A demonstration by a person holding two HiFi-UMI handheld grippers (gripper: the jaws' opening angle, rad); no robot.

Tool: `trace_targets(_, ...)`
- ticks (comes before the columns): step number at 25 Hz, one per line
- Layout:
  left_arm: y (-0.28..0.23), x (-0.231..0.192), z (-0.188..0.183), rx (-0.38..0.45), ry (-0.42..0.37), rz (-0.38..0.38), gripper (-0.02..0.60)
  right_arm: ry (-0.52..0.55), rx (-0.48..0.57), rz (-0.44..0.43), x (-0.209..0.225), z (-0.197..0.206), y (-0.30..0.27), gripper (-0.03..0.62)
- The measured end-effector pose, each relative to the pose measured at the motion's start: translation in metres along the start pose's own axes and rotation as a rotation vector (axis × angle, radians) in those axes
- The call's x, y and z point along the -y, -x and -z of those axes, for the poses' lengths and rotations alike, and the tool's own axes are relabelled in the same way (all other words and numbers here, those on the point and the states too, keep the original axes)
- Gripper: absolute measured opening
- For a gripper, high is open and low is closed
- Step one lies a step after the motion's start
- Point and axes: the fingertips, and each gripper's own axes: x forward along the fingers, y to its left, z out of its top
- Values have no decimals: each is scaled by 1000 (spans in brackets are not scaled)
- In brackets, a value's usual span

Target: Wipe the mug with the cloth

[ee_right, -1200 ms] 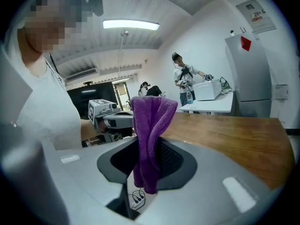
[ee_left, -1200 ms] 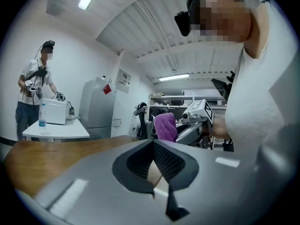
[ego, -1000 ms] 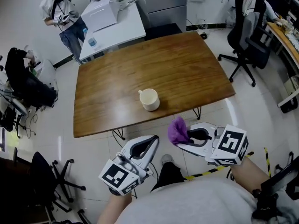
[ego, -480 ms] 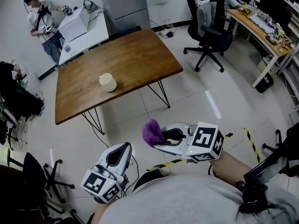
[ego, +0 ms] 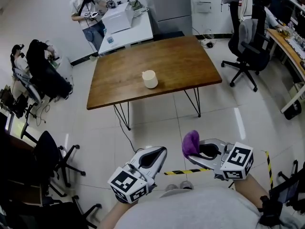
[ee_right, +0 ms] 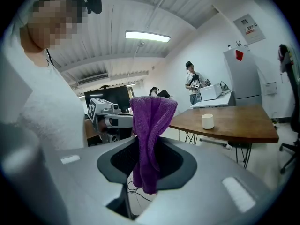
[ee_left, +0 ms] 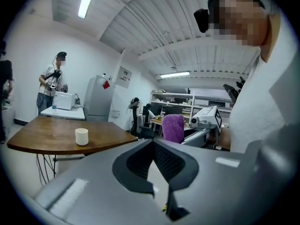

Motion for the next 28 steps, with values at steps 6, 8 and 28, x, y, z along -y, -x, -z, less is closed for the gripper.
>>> trace_targets(6,18,-10,11,-9,12,27,0,-56,13,3,-10,2,-23,106)
trace_targets(8,21,-11,13,-8,15,33,0,-57,4,6,-12,2,-27,106)
trace_targets(28,57,-16,7,-15,-21,25,0,0,9,-21,-44,-18,-53,106)
